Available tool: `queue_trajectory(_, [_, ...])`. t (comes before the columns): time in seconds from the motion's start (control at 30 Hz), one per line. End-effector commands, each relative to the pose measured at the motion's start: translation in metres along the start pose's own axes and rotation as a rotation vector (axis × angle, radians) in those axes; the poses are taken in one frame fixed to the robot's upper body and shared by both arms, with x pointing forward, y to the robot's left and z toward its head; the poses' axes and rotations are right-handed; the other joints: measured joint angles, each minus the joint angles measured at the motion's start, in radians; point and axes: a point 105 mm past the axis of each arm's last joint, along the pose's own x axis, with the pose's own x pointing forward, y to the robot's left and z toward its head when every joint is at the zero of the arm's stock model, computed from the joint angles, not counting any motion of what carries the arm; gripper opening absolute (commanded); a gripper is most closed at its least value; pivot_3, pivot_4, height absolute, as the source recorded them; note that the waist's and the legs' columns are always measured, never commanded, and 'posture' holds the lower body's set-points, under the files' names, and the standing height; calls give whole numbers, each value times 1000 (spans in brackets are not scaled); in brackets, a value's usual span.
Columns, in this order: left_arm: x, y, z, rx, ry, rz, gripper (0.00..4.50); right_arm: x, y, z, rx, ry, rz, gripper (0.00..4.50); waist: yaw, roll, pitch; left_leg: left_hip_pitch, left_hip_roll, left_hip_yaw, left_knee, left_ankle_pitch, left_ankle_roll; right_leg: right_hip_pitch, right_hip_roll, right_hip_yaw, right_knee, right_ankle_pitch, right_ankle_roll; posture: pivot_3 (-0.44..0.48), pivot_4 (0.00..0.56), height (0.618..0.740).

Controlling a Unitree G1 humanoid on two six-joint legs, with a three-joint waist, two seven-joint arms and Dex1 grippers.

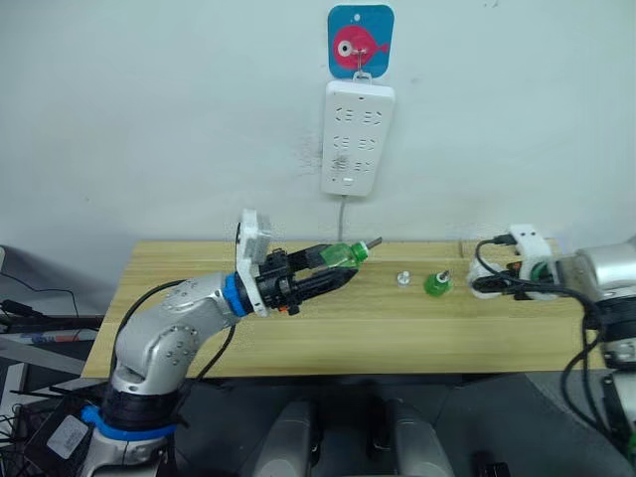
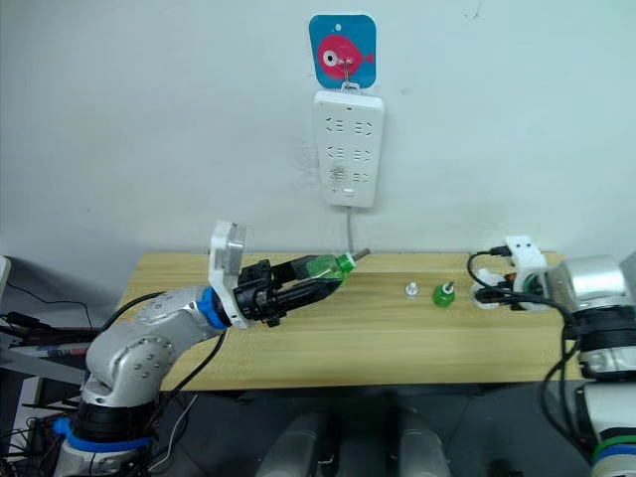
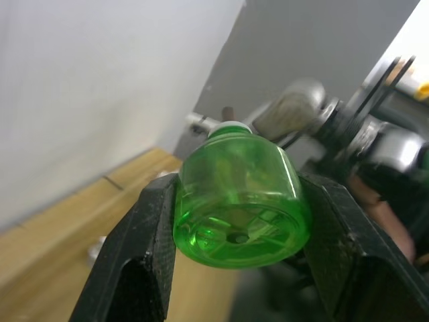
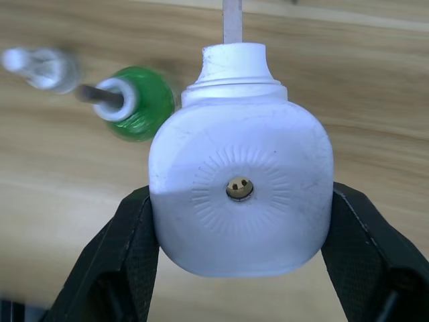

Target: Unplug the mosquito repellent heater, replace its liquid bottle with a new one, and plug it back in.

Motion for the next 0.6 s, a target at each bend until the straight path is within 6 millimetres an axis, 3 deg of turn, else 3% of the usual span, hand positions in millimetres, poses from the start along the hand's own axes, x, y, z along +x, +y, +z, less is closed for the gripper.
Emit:
queue_trajectory(0.03, [8, -11, 11, 216, -65, -48, 2268, -27, 33, 19, -48, -53, 211, 2938, 0, 0, 0, 0, 0, 0, -1, 0, 0, 0, 0, -1, -1, 0, 0, 6, 228, 740])
queue_trajectory(0.1, [9, -10, -4, 355, 31, -72, 2268, -48, 56, 30, 40, -71, 409, 2938, -4, 0, 0, 0, 1, 0, -2, 0, 0, 0, 0, -1, -1, 0, 0, 4, 227, 740])
queue_trajectory(0.27, [11, 0, -3, 453, -68, -20, 2268, -98, 96, 55, 80, -158, 826, 2938, -1, 0, 0, 1, 1, -1, -4, 0, 0, 0, 0, -3, -1, 0, 0, -3, 224, 740])
queue_trajectory(0.43, [13, 0, -3, 484, -114, -23, 2268, -111, 115, 56, 74, -122, 980, 2938, -1, 0, 0, 0, 1, -1, -5, -1, 2, 1, -1, -4, -8, 0, 1, -7, 226, 740])
queue_trajectory(0.6, [17, -5, -5, 483, -116, -50, 2268, -113, 126, 57, 71, -109, 1026, 2938, -1, 0, 0, -1, 1, 0, -5, -3, 5, 1, -2, -4, -10, 1, 1, -6, 229, 740])
